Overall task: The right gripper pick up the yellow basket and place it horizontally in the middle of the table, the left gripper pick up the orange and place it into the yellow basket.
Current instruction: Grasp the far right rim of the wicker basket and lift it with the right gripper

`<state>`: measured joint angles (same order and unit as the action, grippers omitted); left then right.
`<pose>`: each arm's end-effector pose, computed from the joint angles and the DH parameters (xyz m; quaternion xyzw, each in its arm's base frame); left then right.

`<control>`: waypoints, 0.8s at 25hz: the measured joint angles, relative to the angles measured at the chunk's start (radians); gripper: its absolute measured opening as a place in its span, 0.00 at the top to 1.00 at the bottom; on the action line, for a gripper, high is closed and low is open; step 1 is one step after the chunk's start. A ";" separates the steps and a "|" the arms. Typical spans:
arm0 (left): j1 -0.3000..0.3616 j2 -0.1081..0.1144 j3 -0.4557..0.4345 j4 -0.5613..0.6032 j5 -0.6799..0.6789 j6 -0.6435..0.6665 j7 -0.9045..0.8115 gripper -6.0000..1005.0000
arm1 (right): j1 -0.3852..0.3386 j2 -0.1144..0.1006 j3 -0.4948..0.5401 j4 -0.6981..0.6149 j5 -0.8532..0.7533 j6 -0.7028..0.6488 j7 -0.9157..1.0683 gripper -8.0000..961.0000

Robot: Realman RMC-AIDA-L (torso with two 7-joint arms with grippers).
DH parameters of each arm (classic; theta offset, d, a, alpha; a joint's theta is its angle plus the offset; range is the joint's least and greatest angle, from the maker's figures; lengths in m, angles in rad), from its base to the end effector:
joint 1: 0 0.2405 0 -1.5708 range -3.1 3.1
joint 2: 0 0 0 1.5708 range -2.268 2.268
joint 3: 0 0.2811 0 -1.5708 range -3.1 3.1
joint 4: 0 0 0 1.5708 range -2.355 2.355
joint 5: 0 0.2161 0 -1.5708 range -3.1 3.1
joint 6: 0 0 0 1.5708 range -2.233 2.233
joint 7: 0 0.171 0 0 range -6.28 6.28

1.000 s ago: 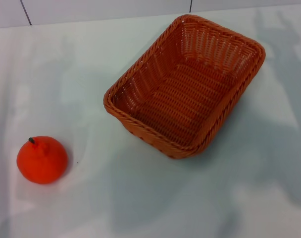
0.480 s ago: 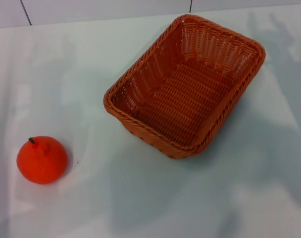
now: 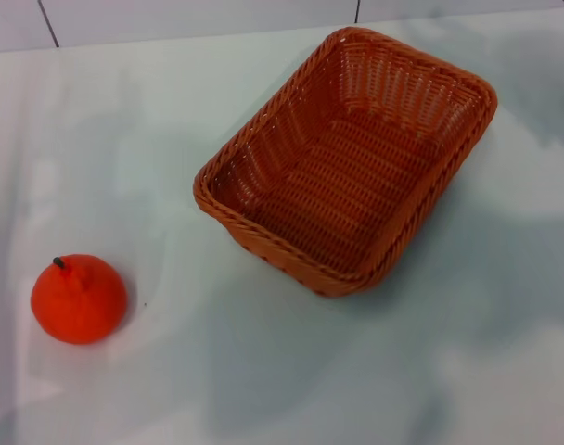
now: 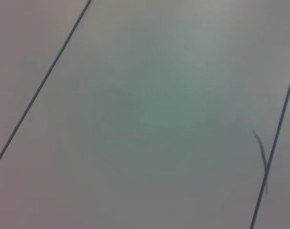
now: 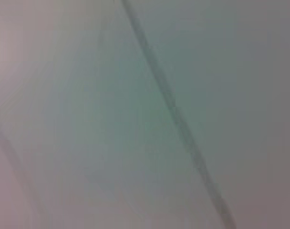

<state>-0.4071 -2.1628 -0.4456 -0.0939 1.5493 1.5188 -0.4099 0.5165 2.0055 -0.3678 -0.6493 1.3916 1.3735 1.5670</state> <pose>-0.3508 0.3272 0.0065 -0.4938 -0.2940 -0.4804 0.6625 0.3159 0.4090 0.0846 -0.3462 -0.7755 -0.3511 0.3944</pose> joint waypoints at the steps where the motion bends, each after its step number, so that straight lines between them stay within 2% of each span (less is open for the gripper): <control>1: 0.000 0.000 0.000 0.000 0.000 0.000 0.000 0.39 | 0.007 -0.013 -0.024 -0.049 -0.048 0.022 0.087 0.39; 4: 0.001 -0.001 0.000 -0.004 0.000 -0.001 0.000 0.39 | 0.045 -0.047 -0.056 -0.193 -0.203 0.124 0.267 0.39; 8: 0.001 -0.002 0.001 -0.008 0.000 -0.006 -0.001 0.40 | 0.119 -0.061 -0.064 -0.340 -0.389 0.214 0.436 0.39; 13: 0.001 -0.003 0.004 -0.012 0.000 -0.008 -0.001 0.40 | 0.214 -0.060 -0.121 -0.428 -0.599 0.222 0.614 0.39; 20: 0.001 -0.003 0.018 -0.012 0.000 -0.020 -0.002 0.40 | 0.333 -0.035 -0.267 -0.448 -0.893 0.177 0.668 0.20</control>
<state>-0.4063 -2.1660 -0.4278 -0.1059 1.5493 1.4989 -0.4124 0.8498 1.9702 -0.6353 -1.0977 0.4990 1.5501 2.2350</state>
